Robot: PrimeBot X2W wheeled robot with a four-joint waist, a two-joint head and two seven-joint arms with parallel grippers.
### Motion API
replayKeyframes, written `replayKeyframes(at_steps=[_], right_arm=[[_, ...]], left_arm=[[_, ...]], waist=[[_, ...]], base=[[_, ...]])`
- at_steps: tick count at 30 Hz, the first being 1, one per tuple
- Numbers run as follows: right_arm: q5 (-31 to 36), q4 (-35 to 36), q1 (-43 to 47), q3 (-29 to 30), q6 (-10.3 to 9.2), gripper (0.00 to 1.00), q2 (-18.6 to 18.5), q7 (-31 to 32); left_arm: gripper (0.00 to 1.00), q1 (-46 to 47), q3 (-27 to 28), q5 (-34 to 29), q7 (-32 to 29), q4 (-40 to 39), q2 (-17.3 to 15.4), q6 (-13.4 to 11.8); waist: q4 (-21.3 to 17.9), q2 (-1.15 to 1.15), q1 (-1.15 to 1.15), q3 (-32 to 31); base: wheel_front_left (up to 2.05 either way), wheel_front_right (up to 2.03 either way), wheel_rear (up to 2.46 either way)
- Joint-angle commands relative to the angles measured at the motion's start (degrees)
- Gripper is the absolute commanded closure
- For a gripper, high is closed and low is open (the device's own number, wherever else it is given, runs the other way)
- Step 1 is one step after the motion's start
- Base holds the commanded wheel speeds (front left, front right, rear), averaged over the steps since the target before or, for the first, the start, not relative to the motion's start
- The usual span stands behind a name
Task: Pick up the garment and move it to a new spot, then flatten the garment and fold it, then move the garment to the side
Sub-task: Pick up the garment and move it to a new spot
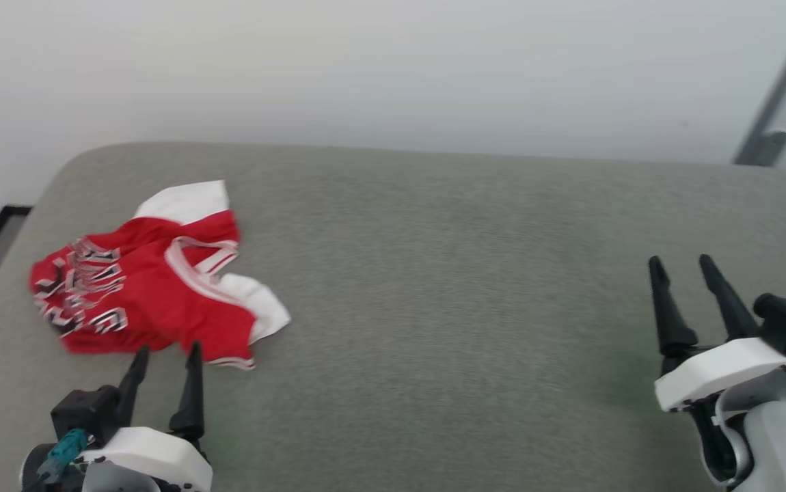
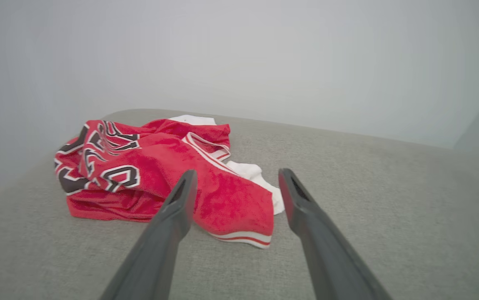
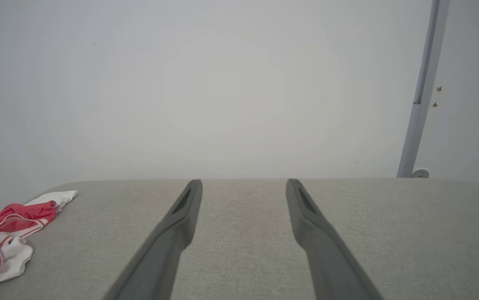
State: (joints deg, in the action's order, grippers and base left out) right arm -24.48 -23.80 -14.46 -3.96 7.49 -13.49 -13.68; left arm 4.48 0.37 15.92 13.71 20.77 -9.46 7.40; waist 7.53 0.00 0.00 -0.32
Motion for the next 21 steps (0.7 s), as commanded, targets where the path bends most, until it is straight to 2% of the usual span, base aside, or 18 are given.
replayKeyframes(at_steps=[1, 13, 21], right_arm=[[1.0, 0.0, -0.1, -0.4, 0.0, 0.0, 0.0, -0.4], [3.5, -1.4, -2.8, -5.8, 0.0, 0.0, 1.1, -1.6], [2.2, -1.8, -1.5, -7.9, -0.01, 0.0, 1.8, -1.6]], left_arm=[[0.0, 0.0, 0.4, -1.3, 0.4, 0.0, -0.1, 0.1], [0.0, -3.3, 5.1, -6.8, 1.6, -3.0, 3.0, -0.7], [0.0, -6.3, 6.9, -7.7, 1.6, -6.1, 4.6, -0.8]], waist=[[2.3, 0.0, 0.0, 0.0], [15.5, 0.0, 0.0, 0.8], [20.9, 0.0, 0.0, -0.5]], base=[[0.0, 0.0, 0.0], [0.0, 0.0, 0.0], [0.0, 0.0, 0.0]])
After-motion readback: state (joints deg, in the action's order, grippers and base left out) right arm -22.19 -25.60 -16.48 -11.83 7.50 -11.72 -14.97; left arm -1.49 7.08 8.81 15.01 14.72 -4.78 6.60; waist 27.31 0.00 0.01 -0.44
